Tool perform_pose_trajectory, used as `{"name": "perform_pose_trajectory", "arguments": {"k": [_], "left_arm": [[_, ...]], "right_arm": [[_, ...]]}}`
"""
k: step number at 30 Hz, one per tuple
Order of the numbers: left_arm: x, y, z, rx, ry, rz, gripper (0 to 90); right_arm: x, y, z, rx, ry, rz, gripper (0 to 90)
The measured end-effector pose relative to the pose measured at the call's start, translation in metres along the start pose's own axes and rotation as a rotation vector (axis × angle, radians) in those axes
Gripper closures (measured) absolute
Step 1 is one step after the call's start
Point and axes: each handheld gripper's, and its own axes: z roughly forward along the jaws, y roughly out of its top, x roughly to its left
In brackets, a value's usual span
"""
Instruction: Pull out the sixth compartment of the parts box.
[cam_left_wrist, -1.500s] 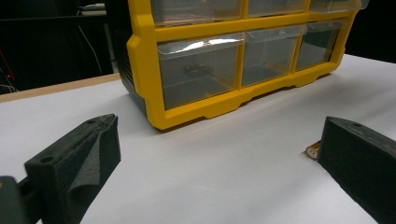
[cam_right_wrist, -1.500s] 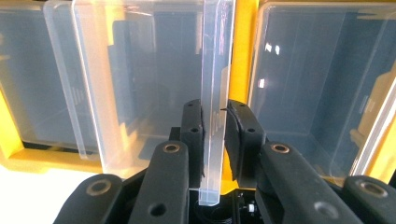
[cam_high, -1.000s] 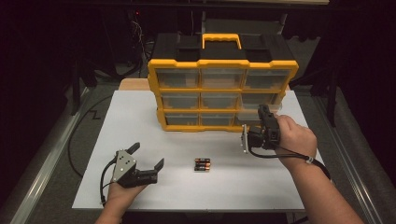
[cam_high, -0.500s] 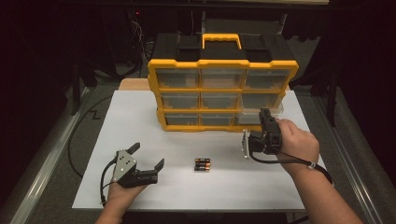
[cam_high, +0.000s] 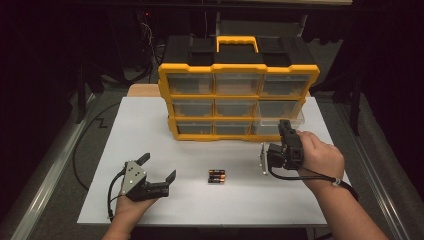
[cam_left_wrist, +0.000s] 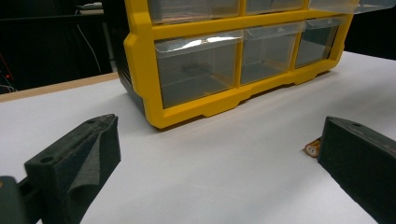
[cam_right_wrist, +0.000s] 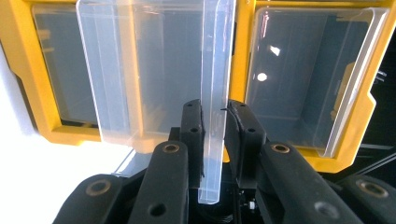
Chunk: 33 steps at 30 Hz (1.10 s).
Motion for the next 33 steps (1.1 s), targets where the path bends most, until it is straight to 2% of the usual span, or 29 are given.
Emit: {"name": "perform_pose_trajectory", "arguments": {"k": [16,29,30,33], "left_arm": [[-0.001,0.0,0.0,0.001,-0.003,-0.004,0.5],[-0.001,0.0,0.0,0.001,-0.004,-0.001,0.5],[-0.001,0.0,0.001,-0.001,-0.003,-0.002,0.5],[-0.001,0.0,0.0,-0.001,-0.004,-0.005,0.5]], "right_arm": [[0.003,-0.001,-0.014,-0.007,-0.005,-0.005,79.5],[0.005,-0.001,-0.017,-0.005,-0.006,-0.001,78.3],[0.004,-0.001,-0.017,-0.007,0.004,-0.002,71.7],[0.003,0.0,-0.019,-0.015,0.017,0.025,68.3]]}}
